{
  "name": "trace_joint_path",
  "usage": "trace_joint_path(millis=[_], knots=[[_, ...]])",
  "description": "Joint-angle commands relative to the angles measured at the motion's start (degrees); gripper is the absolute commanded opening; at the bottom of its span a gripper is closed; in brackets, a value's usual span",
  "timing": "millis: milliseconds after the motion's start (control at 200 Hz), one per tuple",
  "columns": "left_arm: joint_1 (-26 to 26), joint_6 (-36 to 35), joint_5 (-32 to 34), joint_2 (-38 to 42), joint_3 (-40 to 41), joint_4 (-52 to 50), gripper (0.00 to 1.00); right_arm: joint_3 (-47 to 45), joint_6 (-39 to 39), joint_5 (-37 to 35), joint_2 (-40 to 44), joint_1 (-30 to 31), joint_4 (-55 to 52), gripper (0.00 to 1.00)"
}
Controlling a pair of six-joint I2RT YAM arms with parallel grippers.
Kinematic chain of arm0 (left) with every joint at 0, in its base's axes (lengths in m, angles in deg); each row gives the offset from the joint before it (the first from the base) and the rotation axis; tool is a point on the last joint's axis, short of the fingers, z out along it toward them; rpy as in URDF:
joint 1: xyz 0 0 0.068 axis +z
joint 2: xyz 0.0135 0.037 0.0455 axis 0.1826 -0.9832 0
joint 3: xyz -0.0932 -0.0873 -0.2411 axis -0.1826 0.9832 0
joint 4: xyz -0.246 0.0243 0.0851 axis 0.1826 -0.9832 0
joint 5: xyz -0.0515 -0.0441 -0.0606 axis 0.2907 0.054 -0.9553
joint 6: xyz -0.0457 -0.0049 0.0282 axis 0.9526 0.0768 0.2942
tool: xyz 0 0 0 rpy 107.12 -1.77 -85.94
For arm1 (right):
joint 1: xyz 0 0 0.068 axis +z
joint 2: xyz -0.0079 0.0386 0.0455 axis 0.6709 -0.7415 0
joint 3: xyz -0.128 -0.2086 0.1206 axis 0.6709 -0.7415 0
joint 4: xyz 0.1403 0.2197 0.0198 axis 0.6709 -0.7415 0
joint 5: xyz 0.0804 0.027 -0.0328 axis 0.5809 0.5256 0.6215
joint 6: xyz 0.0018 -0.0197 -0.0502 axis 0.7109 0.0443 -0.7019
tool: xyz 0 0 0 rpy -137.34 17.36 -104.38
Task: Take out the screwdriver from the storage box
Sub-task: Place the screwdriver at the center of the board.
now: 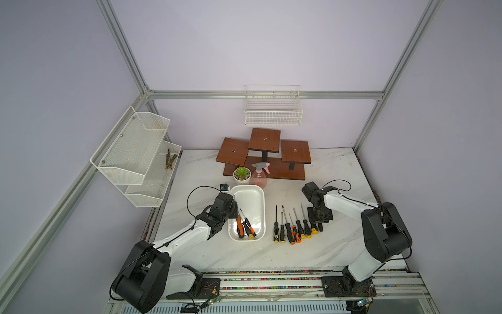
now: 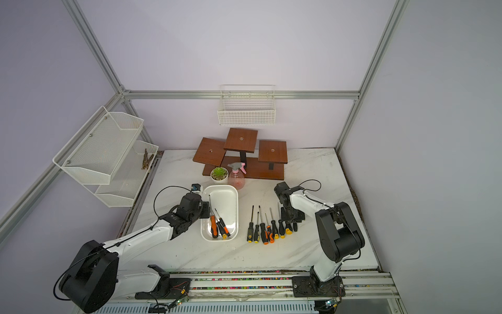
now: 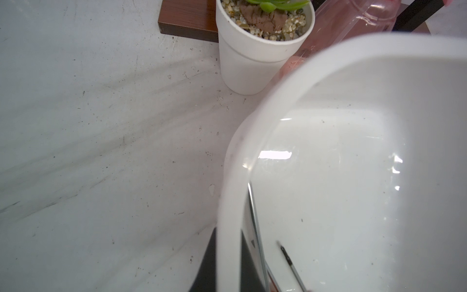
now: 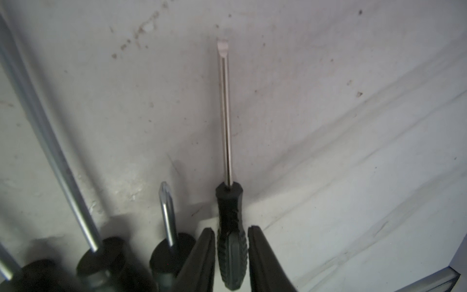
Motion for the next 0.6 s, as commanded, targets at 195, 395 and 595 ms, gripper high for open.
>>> trace_joint_path(millis=[195, 395, 595], knots=[[0.1, -0.5, 0.1, 1.5, -3.3, -0.1, 0.0, 2.8, 0.4, 7.5, 14.4, 0.1, -1.3, 0.29], [0.1, 0.1, 0.4, 1.1, -4.5, -1.6, 0.0, 1.3, 4.8, 13.4, 20.9, 5.2, 3.4, 0.3], [0.1, 0.3, 0.5, 1.1, -6.0, -3.8, 0.0, 1.2, 11.2, 13.1, 21.5, 15.8, 8.6, 0.31]])
